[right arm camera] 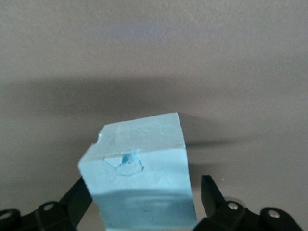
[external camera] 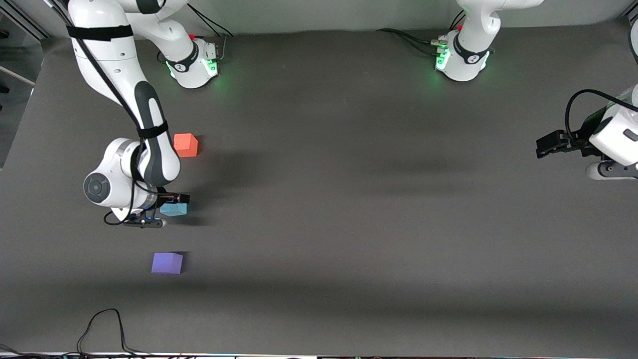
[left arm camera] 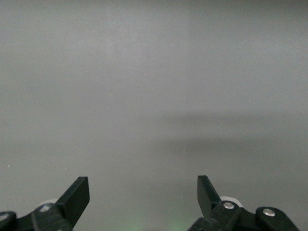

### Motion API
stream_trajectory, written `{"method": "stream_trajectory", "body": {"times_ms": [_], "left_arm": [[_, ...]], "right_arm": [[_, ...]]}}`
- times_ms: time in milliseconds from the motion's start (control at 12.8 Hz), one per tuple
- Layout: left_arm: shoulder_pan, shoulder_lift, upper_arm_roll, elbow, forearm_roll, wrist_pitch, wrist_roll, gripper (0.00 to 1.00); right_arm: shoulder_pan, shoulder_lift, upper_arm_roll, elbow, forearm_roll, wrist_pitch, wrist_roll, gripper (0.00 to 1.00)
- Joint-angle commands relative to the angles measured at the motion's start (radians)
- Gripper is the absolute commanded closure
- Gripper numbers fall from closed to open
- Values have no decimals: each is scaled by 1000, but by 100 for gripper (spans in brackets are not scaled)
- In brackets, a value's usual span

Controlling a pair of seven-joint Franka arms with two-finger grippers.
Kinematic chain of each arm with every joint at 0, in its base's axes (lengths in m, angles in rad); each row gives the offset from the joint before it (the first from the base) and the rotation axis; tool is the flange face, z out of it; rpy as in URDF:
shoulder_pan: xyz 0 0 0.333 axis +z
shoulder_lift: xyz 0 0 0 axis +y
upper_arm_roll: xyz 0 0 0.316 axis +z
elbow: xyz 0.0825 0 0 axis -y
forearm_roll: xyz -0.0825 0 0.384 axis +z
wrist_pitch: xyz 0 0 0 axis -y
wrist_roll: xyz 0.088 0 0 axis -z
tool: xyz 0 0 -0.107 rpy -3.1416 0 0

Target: Place blue block between orange and purple blocks

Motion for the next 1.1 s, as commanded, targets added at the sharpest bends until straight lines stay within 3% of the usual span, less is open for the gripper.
{"method": "stream_trajectory", "body": {"times_ms": [0, 313, 548, 704, 861, 1017], "left_arm": [[-4, 4, 3, 6, -6, 6, 11, 0], [-4, 4, 3, 4, -6, 6, 11, 0], [-4, 4, 4, 4, -6, 6, 11, 0], [-4, 4, 3, 4, -6, 6, 11, 0], [-4, 4, 4, 4, -6, 7, 11, 0], [-4, 4, 4, 4, -6, 7, 11, 0]], "right_arm": [[4, -54, -50, 64, 17, -136, -30, 0], [4, -131, -137, 265, -79, -423, -29, 0], [7, -177, -200, 440, -81, -638, -21, 0], [12, -220, -199, 485, -92, -690, 20, 0], [67, -266, -199, 512, -185, -716, 75, 0], [122, -304, -202, 496, -219, -732, 124, 0]]}}
